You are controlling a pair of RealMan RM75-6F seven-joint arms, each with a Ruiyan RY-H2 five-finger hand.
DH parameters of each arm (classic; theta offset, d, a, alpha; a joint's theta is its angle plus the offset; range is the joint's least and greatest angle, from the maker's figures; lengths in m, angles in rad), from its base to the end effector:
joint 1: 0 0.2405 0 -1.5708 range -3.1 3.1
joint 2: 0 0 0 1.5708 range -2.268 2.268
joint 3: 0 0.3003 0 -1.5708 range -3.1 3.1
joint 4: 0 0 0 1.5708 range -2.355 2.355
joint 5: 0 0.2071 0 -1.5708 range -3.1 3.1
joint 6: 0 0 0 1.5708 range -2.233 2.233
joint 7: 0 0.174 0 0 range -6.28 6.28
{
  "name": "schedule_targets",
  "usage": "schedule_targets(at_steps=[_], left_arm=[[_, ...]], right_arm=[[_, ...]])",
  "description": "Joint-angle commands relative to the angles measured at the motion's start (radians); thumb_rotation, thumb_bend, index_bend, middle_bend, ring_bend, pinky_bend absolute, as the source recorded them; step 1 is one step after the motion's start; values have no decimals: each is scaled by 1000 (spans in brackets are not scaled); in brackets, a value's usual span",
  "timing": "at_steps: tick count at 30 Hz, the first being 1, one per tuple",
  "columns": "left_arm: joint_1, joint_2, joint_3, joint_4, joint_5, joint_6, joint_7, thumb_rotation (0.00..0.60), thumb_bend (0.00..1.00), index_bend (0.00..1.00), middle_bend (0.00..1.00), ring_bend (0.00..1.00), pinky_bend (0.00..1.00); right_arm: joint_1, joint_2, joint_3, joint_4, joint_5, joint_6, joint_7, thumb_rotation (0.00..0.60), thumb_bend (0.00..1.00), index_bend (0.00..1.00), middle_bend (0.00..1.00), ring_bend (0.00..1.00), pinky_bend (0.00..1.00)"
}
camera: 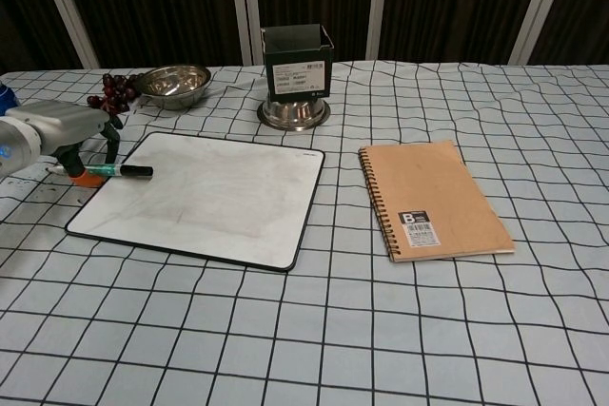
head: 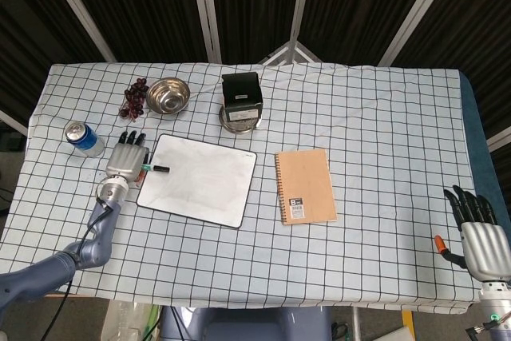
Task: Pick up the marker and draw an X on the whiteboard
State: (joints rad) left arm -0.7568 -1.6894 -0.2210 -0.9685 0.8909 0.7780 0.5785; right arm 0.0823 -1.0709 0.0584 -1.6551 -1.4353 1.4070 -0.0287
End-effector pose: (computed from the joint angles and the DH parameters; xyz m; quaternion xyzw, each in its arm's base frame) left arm -0.2823 0.4632 -0.0262 -0.7270 -0.3474 -0.1864 0.5622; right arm -0.3585 -0.2138 0.1874 0.5932 -0.4130 0.3489 0.5964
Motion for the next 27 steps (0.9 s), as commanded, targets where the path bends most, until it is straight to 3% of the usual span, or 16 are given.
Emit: schedule_targets(at_steps=[1,8,12,19,27], left_arm=[[-1,-3,5,1,9,2,-10,600,572,627,119,0,0],[6,9,4,-29,50,38,-63,600,582,683,165,0,0],[15,37,-28,-99,95,86,-155,600,581,701,198,0,0],[28,58,-111,-242,157,143,-407,600,577,709,217,0,10],[23,6,-184,-324,141,46,-747,600,564,724,236,0,14]], right_arm=[[0,0,0,1,1,-1,2,600,348,0,0,0,0],[0,1,-1,-2,1,-2,4,600,347,0,0,0,0],[0,2,-2,-3,0,-3,4,600,347,0,0,0,0],[0,3,-1,-6,2,-5,9,600,348,0,0,0,0],[2,7,0,-7,6,-13,24,600,347,0,0,0,0]])
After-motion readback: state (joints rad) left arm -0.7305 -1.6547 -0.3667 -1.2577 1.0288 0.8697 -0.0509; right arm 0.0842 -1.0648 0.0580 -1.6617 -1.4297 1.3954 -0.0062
